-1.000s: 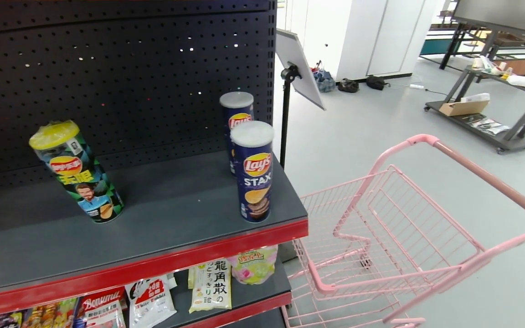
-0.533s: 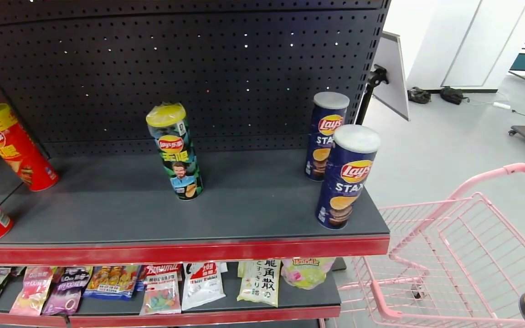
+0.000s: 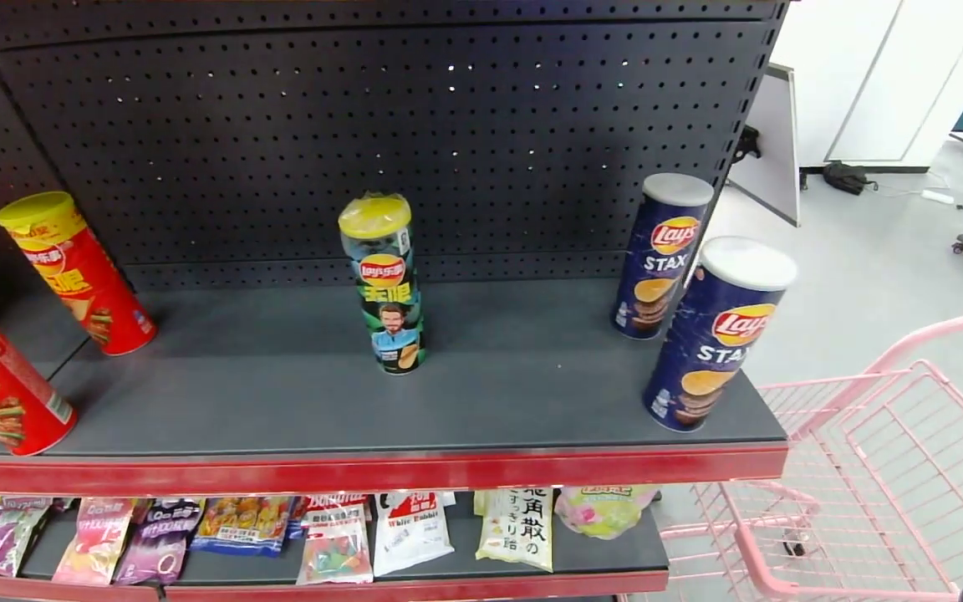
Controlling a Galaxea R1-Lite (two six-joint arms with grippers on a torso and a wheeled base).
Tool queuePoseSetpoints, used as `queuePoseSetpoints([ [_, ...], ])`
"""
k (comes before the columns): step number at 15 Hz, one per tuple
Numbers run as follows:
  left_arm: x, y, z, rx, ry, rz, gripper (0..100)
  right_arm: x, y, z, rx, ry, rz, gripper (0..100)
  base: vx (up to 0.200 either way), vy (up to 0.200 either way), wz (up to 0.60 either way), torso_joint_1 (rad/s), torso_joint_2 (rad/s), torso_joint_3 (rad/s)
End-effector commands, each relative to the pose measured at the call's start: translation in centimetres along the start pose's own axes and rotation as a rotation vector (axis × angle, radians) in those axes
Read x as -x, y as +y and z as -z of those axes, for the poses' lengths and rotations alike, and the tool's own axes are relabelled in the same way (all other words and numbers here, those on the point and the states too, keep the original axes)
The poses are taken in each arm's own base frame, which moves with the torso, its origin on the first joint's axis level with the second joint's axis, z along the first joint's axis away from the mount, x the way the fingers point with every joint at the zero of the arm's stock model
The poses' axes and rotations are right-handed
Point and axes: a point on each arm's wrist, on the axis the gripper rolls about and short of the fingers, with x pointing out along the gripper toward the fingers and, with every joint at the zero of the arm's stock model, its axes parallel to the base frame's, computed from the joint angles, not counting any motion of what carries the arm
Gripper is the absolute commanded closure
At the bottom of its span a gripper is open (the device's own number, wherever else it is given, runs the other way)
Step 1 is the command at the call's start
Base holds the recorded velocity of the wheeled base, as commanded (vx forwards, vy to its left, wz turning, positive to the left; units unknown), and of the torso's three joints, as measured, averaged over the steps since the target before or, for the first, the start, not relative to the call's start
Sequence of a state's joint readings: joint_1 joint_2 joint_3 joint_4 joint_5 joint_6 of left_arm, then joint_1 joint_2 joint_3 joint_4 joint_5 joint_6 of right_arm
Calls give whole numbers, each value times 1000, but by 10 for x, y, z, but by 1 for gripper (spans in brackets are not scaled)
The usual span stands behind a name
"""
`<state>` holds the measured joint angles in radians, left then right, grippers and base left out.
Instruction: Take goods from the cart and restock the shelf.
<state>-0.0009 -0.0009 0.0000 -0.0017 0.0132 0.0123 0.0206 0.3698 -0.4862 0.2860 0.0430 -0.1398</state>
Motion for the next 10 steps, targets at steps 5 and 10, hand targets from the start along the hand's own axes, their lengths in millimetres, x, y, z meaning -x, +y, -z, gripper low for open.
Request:
queuePoseSetpoints([
  [5, 0, 0, 0, 0, 1, 0, 0, 6, 2, -1, -38, -79, -73, 100, 0, 200, 0, 4, 3, 4],
  [10, 0, 0, 0, 0, 1, -1, 0, 6, 3, -1, -38, -86, -111, 100, 80, 0, 0, 1, 2, 1],
])
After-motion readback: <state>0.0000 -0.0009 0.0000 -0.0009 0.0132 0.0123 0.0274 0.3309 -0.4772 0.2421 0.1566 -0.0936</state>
